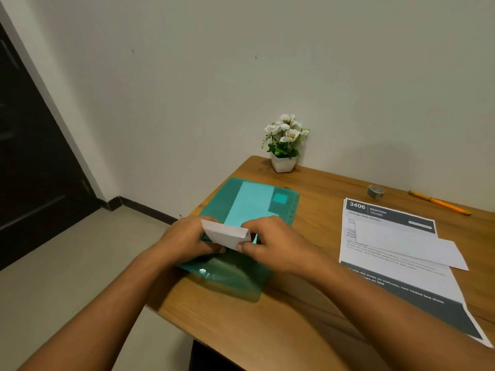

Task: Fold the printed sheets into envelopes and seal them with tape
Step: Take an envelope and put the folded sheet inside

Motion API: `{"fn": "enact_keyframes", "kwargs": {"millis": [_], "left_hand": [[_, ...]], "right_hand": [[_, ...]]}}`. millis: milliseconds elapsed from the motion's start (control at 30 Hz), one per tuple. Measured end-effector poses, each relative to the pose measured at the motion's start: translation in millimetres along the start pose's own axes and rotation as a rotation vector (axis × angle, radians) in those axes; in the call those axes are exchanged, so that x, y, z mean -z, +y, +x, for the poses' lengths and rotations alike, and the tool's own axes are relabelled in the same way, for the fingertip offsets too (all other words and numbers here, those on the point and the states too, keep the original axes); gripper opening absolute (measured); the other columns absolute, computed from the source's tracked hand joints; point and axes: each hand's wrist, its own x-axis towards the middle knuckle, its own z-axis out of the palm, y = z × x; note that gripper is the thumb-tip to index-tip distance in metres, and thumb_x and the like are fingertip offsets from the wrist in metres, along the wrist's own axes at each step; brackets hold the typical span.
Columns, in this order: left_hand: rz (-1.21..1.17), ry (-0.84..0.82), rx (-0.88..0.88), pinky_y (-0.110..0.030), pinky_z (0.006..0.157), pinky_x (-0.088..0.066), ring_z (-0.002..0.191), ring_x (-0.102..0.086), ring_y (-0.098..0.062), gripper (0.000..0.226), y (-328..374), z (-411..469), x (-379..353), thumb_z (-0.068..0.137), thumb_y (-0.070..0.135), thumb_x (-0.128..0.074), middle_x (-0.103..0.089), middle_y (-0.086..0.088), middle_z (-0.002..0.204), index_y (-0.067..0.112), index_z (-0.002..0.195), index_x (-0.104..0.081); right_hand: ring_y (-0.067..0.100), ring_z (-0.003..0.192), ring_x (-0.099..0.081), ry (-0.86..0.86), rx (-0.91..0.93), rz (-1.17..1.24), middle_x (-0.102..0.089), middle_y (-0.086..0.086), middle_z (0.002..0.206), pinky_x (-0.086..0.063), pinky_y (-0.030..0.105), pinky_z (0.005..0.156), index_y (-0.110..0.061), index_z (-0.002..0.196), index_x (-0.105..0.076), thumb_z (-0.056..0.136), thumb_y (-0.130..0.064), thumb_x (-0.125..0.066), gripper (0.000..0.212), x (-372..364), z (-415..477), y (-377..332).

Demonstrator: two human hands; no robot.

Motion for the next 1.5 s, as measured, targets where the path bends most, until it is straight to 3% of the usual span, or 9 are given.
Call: {"fn": "enact_keyframes", "kwargs": {"millis": [100,433,600,700,900,1000,1100,1233,1500], "left_hand": [[-0.037,0.018,-0.001,-0.022,0.083,-0.054,0.099,-0.057,-0.003,0.063,3.7,-1.0,1.5,0.078,0.047,-0.084,-0.065,0.014,0.116,0.032,0.133,-0.058],[0.028,-0.058,0.045,-0.025,0.081,-0.052,0.094,-0.061,-0.007,0.026,22.3,-1.8,10.6,0.088,0.047,-0.074,-0.062,0.015,0.103,0.037,0.105,-0.057],[0.062,-0.188,-0.035,-0.026,0.091,-0.053,0.104,-0.059,0.001,0.041,22.9,1.0,25.9,0.073,0.058,-0.082,-0.062,0.024,0.114,0.047,0.108,-0.065],[-0.033,-0.126,-0.085,-0.03,0.095,-0.056,0.109,-0.059,0.003,0.049,32.5,9.4,31.8,0.07,0.073,-0.073,-0.063,0.024,0.118,0.05,0.112,-0.064],[-0.328,0.16,-0.265,-0.035,0.087,-0.06,0.09,-0.069,-0.007,0.053,96.1,38.1,35.3,0.094,0.034,-0.071,-0.071,0.011,0.097,0.038,0.143,-0.052],[-0.556,0.141,-0.329,-0.034,0.083,-0.06,0.09,-0.073,-0.015,0.063,134.6,59.0,26.3,0.098,0.027,-0.068,-0.073,0.0,0.097,0.033,0.153,-0.039],[-0.71,0.067,-0.367,-0.036,0.084,-0.061,0.095,-0.074,-0.018,0.048,168.2,81.7,9.5,0.101,0.022,-0.063,-0.077,-0.001,0.105,0.025,0.147,-0.049],[-0.821,0.07,-0.376,-0.031,0.083,-0.06,0.099,-0.074,-0.017,0.024,198.2,105.0,-23.0,0.101,0.018,-0.061,-0.078,0.002,0.106,0.015,0.121,-0.073],[-0.882,0.033,-0.184,-0.032,0.085,-0.062,0.119,-0.063,-0.016,0.028,211.1,144.8,-85.2,0.099,0.026,-0.064,-0.07,0.011,0.126,0.035,0.124,-0.072]], "right_hand": [[0.004,0.084,-0.06,0.042,0.039,0.077,-0.071,-0.009,0.112,-0.045,0.023,0.065,-0.025,0.126,-0.072,0.098,-0.034,-0.068,0.029,24.5,-1.5,-14.7],[0.014,0.05,-0.06,0.404,0.204,0.447,-0.077,0.004,0.092,-0.049,0.027,0.049,-0.017,0.101,-0.075,0.098,-0.016,-0.071,0.006,119.5,-23.8,-32.7],[0.017,0.062,-0.072,0.609,0.177,0.456,-0.077,-0.001,0.099,-0.049,0.018,0.049,-0.014,0.113,-0.074,0.099,-0.013,-0.068,0.016,145.8,-40.8,-15.7],[0.018,0.066,-0.074,0.67,0.166,0.419,-0.075,-0.004,0.104,-0.054,0.025,0.051,-0.015,0.12,-0.072,0.1,-0.013,-0.066,0.02,153.6,-52.5,1.1],[0.014,0.081,-0.075,0.771,0.069,0.298,-0.075,-0.002,0.101,-0.062,0.036,0.06,-0.017,0.116,-0.072,0.101,-0.014,-0.064,0.017,156.8,-70.6,39.5],[0.016,0.092,-0.073,0.78,0.001,0.289,-0.074,-0.001,0.1,-0.065,0.042,0.07,-0.017,0.113,-0.073,0.1,-0.011,-0.063,0.017,151.6,-77.6,59.6],[0.015,0.095,-0.07,0.784,-0.03,0.305,-0.075,-0.005,0.1,-0.064,0.047,0.077,-0.019,0.112,-0.075,0.099,-0.014,-0.065,0.017,144.6,-86.9,81.7],[0.01,0.104,-0.071,0.817,-0.103,0.421,-0.075,-0.01,0.11,-0.062,0.04,0.091,-0.02,0.112,-0.078,0.097,-0.009,-0.068,0.021,137.1,-101.9,114.4],[0.021,0.103,-0.076,0.781,-0.485,1.046,-0.077,0.006,0.115,-0.064,0.04,0.083,-0.016,0.127,-0.063,0.103,-0.018,-0.062,0.024,104.2,-107.2,173.5]]}}
